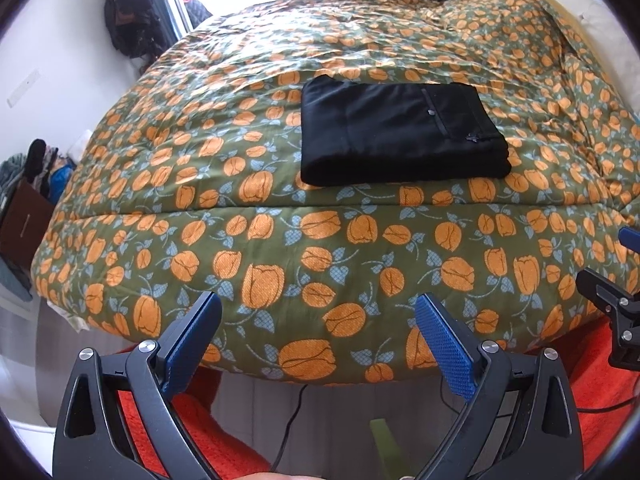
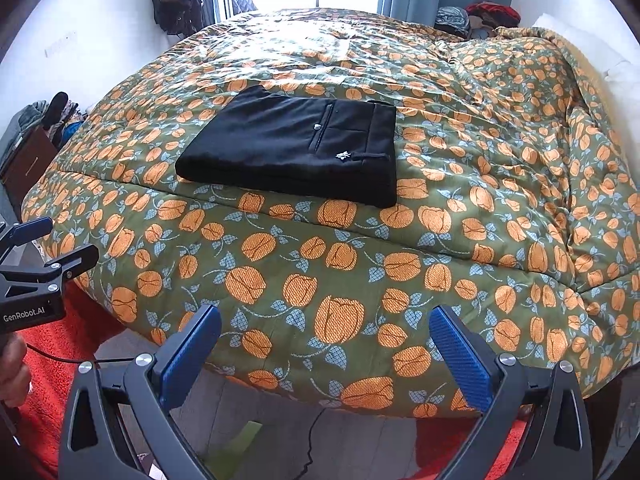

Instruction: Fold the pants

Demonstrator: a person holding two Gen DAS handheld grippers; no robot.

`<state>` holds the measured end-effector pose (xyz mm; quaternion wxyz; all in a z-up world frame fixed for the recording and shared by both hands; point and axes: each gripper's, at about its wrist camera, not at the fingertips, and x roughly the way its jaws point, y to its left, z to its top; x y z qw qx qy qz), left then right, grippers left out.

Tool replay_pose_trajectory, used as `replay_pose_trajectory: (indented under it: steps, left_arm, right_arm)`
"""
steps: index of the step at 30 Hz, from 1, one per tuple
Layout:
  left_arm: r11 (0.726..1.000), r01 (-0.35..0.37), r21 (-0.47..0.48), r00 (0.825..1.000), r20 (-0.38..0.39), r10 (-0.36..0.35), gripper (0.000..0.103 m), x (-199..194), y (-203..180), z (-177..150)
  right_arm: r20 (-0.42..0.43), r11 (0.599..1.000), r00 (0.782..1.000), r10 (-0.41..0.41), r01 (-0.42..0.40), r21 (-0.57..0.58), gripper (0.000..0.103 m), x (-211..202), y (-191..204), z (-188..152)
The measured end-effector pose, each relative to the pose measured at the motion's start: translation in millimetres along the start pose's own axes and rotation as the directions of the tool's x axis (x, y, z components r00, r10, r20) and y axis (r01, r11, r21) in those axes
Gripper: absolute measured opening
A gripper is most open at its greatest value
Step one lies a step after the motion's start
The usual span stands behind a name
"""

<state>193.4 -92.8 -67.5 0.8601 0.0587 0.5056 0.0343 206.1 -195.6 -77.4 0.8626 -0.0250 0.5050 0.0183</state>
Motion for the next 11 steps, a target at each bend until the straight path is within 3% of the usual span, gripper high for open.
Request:
replay_pose_trajectory:
  steps: [6, 11]
  left_arm:
    - [1.0, -0.002, 0.001, 1.0, 0.0, 0.002, 0.098, 1.1, 1.3, -1.1]
    - [0.999, -0.037, 0.014, 0.998, 0.045, 0.036, 0.099, -6.6, -1.3, -1.6]
  right_arm:
    - [0.003, 1.0, 1.0, 0.02, -0.02, 0.003, 0.103, 1.5, 2.9, -0.2]
    - [0.013, 1.0, 1.0, 0.028, -0.028, 0.001, 0.103, 0.3, 4.4, 1.0]
